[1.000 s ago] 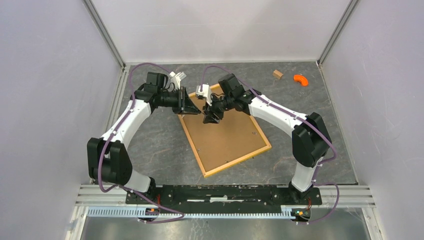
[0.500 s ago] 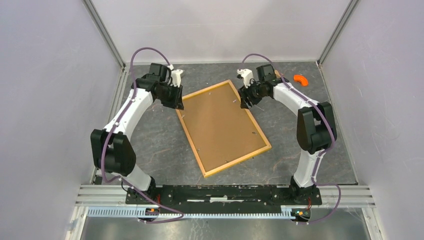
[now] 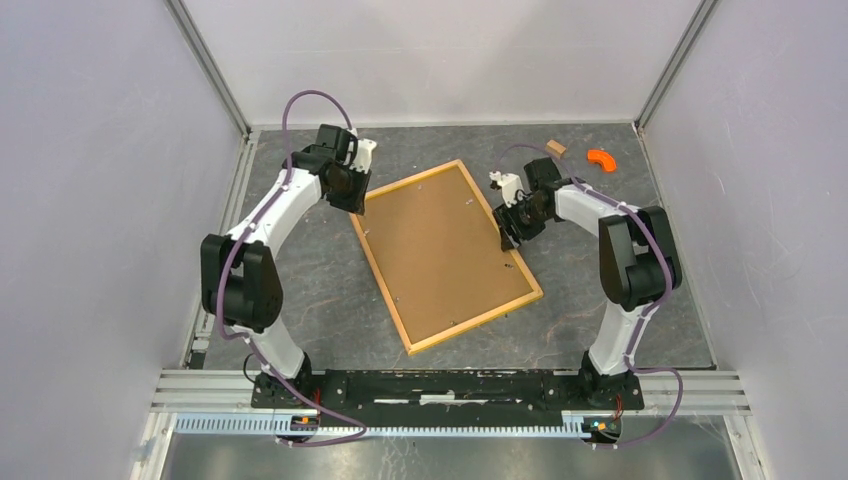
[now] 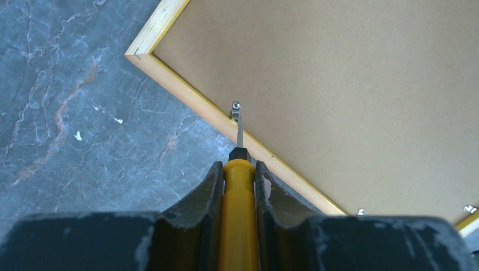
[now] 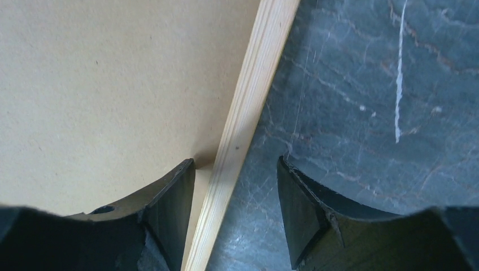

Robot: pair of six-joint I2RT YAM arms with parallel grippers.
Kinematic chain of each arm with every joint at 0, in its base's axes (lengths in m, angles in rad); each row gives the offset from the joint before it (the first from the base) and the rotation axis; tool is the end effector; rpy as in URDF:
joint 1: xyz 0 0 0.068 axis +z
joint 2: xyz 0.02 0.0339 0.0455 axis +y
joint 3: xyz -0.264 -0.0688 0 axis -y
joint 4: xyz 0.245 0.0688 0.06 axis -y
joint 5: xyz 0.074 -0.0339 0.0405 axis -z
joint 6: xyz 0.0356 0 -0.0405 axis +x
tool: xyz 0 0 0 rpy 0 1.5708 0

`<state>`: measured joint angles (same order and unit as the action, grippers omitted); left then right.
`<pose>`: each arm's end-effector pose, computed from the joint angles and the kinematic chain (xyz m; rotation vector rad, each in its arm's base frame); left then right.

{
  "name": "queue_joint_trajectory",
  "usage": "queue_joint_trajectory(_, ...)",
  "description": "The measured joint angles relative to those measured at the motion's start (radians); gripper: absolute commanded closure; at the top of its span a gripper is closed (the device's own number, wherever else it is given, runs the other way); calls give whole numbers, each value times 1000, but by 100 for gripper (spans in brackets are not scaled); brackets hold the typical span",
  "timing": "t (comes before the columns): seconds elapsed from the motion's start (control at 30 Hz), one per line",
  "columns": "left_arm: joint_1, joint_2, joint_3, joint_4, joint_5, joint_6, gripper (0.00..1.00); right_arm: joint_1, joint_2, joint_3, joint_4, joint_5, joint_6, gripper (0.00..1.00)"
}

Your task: Take the photo out of the frame

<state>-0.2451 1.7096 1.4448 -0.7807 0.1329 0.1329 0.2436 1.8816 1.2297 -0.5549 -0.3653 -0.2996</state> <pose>0.3515 -0.0928 0.2742 0.5376 2.5613 -0.2133 0.3561 0.1016 0.1637 -0.8213 2.6036 0.4897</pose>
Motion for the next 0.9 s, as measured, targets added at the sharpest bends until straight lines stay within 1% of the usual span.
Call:
queue_joint_trajectory(0.3, -21, 69, 8, 13, -48, 17, 98, -6, -42, -58, -4, -8, -2, 41)
queue_joint_trajectory(0.9, -35, 115, -1, 28, -106, 33, 98, -6, -81, -119, 11, -50, 0, 42)
